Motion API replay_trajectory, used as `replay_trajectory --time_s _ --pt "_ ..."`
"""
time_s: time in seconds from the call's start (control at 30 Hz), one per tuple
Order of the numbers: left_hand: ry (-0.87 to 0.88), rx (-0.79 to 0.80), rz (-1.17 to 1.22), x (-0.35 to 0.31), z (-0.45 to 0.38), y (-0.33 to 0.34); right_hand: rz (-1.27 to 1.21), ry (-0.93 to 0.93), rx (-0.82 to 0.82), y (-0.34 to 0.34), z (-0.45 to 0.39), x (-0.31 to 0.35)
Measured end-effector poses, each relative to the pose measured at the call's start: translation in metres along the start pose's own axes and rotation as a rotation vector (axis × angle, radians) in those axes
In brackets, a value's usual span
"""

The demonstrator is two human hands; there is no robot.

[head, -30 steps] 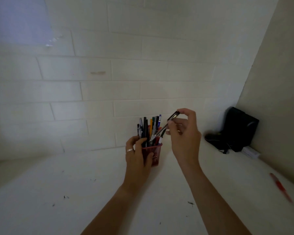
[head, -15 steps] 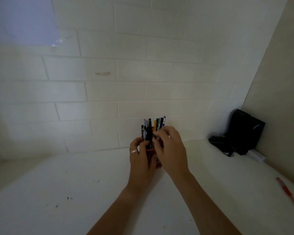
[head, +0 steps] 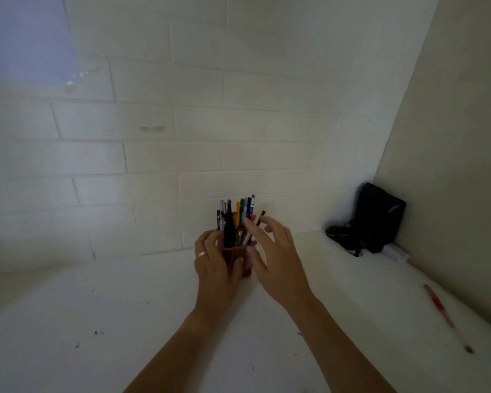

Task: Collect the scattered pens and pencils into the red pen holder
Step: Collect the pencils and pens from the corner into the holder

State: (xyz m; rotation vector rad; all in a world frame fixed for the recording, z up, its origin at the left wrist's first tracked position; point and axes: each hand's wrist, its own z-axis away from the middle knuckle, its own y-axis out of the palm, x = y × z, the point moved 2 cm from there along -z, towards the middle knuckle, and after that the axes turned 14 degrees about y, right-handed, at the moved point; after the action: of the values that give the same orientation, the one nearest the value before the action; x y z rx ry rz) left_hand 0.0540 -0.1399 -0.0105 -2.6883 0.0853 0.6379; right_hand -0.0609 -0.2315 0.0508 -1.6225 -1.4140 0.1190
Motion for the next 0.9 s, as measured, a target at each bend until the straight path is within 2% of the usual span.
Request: replay_trajectory --time_s 0.13,0.3,0.43,0.6,0.77,0.9 --pt "0.091 -0.007 -0.081 -0.025 -0.009 -0.01 0.048 0.115 -0.061 -0.035 0.016 -0.045" --pt "0.252 -0.016 -0.044 -0.061 -0.021 -0.009 0.262 0.505 -0.073 -0.086 0.05 -0.131" --pt "0.311 0.065 -0.03 -0.096 -0.023 0.002 0.533 0.687 -0.089 -0.136 0.084 -0.185" --pt "0.366 0.214 0.09 -0.132 -0.011 0.028 0.633 0.922 -0.069 -0.19 0.127 -0.227" --pt "0.391 0.293 0.145 -0.149 0.003 0.051 0.664 0.915 -0.069 -0.195 0.162 -0.251" --pt "0.401 0.331 0.161 -0.158 0.012 0.06 0.548 0.897 -0.147 -0.192 0.152 -0.253"
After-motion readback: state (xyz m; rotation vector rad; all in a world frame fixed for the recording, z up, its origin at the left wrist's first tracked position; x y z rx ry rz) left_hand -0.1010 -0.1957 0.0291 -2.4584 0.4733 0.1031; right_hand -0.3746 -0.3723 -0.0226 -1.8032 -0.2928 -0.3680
